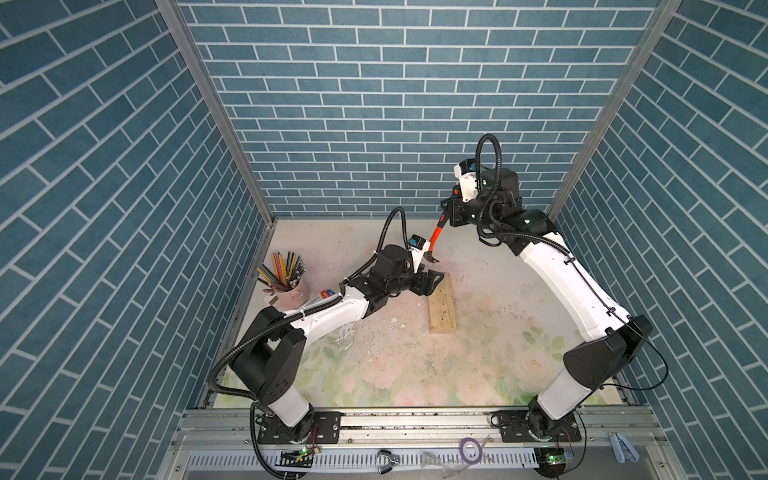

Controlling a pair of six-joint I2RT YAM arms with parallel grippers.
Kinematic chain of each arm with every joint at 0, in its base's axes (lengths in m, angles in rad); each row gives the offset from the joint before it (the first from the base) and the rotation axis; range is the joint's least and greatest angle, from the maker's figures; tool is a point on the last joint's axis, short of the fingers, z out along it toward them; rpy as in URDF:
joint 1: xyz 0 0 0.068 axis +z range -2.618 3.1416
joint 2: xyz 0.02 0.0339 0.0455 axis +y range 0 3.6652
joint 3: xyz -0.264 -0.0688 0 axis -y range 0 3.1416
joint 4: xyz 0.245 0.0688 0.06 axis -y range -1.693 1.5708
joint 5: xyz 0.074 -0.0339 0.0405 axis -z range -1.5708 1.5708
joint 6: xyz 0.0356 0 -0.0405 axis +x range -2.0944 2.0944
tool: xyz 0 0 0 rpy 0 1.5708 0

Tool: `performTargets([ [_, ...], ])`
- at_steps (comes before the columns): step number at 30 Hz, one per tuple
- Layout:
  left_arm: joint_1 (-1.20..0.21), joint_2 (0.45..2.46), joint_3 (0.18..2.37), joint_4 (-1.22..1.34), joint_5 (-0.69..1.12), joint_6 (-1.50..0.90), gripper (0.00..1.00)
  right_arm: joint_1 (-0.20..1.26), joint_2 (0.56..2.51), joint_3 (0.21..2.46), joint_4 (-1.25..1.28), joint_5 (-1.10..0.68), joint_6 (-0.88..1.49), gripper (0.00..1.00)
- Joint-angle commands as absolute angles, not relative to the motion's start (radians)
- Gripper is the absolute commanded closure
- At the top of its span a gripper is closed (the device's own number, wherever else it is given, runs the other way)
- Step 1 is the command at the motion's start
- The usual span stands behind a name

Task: Use a claw hammer to pull out a nail
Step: Pick up the nail with the hammer.

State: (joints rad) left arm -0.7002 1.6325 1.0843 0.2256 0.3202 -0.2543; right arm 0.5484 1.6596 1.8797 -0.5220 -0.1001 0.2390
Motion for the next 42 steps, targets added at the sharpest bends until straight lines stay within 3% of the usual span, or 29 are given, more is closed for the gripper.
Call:
performTargets([
  [1,-0.701,1.658,1.104,0.259,0.344,-0.209,0.23,0.546,1.591,1.931,-0.444,-0.116,0.267,1.00],
  [20,-0.678,1.707,1.146,0.303,0.377,-0.227,0.29,0.547,1.546,1.937,-0.434,-0.134,0.262,1.00],
  [27,-0.675,1.709,1.146,0.339,0.382,-0.257,0.38,0.546,1.532,1.931,-0.435,-0.144,0.265,1.00],
  [30,-0.675,1.713,1.149,0.344,0.383,-0.268,0.47,0.546,1.520,1.917,-0.424,-0.144,0.268,1.00],
  [42,-0.676,1.694,1.138,0.346,0.365,-0.287,0.97,0.546,1.502,1.890,-0.413,-0.135,0.270,1.00],
])
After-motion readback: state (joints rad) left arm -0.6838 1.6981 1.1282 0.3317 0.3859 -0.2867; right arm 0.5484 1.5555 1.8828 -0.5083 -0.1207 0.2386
